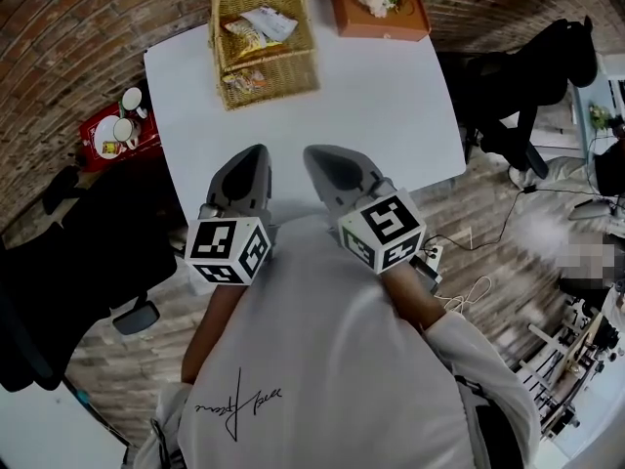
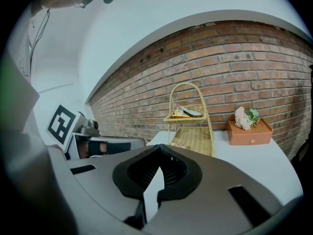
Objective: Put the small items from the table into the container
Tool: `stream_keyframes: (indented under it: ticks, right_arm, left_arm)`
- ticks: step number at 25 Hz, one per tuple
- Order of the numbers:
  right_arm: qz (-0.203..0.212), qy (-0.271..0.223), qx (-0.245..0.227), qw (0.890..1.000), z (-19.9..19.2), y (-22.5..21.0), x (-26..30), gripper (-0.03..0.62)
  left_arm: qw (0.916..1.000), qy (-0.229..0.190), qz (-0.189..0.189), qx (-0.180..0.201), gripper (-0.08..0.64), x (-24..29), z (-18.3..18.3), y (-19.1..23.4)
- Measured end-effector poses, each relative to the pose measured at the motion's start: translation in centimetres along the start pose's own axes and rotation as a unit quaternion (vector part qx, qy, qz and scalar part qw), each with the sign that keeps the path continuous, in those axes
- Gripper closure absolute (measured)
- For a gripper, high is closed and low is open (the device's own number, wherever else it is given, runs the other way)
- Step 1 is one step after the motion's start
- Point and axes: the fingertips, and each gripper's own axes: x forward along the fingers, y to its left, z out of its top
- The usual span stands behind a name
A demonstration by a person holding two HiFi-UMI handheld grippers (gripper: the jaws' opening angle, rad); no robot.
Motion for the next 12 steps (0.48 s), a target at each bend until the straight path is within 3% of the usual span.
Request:
stream_keyframes:
  ticks: [12]
  right_arm:
    - [0.004,0.007,0.002,1.000,-0.8,1.7,-0.1,0.572]
  left_arm:
    - [1.0000,-0.005,-0.004,0.008,0.551,-1.8,-0.6,-0.5]
